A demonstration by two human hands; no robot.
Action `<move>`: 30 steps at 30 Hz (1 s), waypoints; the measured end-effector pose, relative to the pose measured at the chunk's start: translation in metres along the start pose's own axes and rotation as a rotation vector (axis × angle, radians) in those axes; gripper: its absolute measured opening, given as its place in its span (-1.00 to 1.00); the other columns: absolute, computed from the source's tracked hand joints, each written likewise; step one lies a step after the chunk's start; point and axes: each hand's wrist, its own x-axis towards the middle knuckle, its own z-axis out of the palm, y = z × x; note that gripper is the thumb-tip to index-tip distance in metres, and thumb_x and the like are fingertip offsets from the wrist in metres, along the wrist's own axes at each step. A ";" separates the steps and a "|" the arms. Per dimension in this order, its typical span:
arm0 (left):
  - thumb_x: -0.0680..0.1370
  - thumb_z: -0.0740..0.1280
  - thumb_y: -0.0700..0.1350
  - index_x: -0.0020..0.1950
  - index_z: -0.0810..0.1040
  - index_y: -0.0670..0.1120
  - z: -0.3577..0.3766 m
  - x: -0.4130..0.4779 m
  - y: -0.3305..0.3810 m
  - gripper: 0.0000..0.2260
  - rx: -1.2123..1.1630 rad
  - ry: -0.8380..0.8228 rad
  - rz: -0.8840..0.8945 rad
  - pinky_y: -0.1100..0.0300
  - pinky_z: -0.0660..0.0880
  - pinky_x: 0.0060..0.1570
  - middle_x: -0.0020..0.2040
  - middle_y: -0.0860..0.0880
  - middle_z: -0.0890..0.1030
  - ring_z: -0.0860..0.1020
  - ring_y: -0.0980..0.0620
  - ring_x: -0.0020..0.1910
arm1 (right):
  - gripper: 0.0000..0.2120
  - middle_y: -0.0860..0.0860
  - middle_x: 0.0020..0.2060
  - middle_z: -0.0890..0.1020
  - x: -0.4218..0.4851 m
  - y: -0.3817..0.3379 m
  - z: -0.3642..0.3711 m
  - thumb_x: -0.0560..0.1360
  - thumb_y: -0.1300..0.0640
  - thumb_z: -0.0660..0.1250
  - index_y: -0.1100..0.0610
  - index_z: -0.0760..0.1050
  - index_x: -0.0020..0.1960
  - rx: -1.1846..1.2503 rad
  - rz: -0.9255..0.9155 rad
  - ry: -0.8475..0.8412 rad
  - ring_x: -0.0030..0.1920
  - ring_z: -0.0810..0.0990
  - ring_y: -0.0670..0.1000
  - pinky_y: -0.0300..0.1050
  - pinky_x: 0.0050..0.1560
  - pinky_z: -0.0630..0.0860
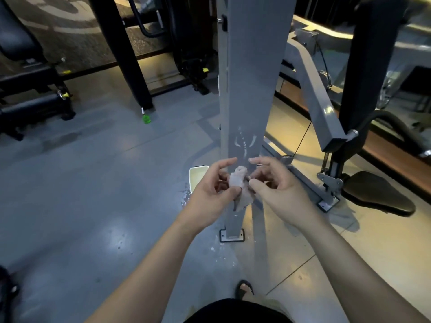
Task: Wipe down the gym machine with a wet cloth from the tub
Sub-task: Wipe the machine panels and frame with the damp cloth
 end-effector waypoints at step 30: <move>0.68 0.23 -0.30 0.19 0.57 -0.08 -0.060 -0.083 -0.034 -0.81 -0.200 -0.103 -0.213 0.07 0.48 -0.13 -0.28 0.02 0.53 0.46 0.03 -0.34 | -0.79 -0.05 0.01 0.68 -0.073 0.004 0.063 0.59 0.16 0.39 -0.10 0.60 0.15 0.002 0.226 -0.084 -0.06 0.65 -0.07 -0.09 0.01 0.60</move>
